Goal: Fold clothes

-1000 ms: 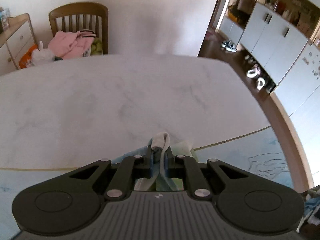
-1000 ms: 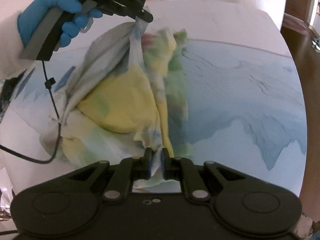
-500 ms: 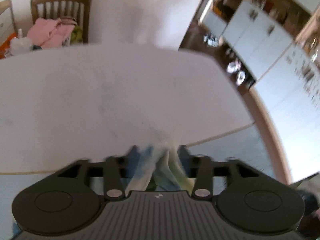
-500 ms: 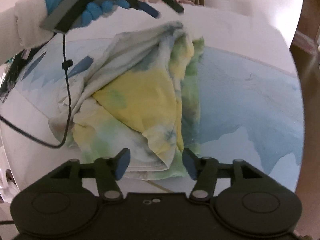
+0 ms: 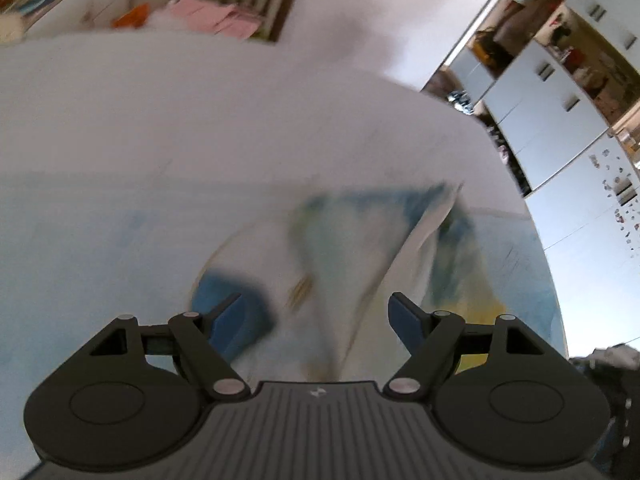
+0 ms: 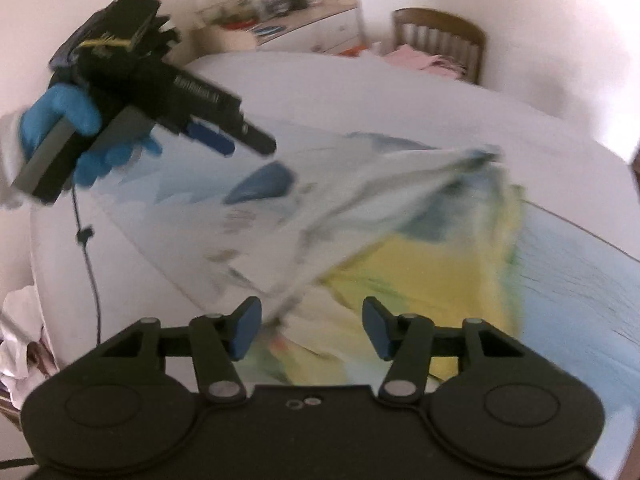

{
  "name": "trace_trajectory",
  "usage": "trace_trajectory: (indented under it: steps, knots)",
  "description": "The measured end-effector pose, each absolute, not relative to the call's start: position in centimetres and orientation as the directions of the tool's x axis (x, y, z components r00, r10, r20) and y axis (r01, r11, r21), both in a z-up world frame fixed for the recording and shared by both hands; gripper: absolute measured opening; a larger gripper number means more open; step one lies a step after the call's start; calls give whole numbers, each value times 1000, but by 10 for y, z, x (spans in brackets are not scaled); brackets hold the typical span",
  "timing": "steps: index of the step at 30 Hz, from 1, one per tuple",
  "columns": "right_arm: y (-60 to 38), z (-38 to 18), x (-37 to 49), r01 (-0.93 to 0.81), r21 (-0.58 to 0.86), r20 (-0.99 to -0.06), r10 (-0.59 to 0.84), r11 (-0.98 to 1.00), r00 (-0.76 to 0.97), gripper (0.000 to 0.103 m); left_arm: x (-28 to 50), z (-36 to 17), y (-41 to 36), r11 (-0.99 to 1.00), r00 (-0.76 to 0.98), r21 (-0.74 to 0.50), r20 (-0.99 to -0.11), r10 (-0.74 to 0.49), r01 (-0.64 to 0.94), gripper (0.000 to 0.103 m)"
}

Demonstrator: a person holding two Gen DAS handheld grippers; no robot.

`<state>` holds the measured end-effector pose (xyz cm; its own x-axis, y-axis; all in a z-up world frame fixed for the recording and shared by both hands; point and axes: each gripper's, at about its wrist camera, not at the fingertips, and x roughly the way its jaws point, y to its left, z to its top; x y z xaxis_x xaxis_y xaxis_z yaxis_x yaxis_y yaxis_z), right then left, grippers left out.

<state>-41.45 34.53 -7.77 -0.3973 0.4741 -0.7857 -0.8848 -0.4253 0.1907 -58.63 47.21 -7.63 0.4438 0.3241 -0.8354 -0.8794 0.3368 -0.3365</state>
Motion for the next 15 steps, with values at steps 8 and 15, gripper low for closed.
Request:
trace_trajectory:
  steps: [8,15]
  knots:
    - [391,-115,-463,-924,154,-821,474,-349,-316,103,-638,-103,426,270,460,-389,-839,291,-881,78]
    - [408,-123,-469,-928,195,-835,443,-317,-327,103,-657,-103,413,252,481,-419,-830,282,-872,78]
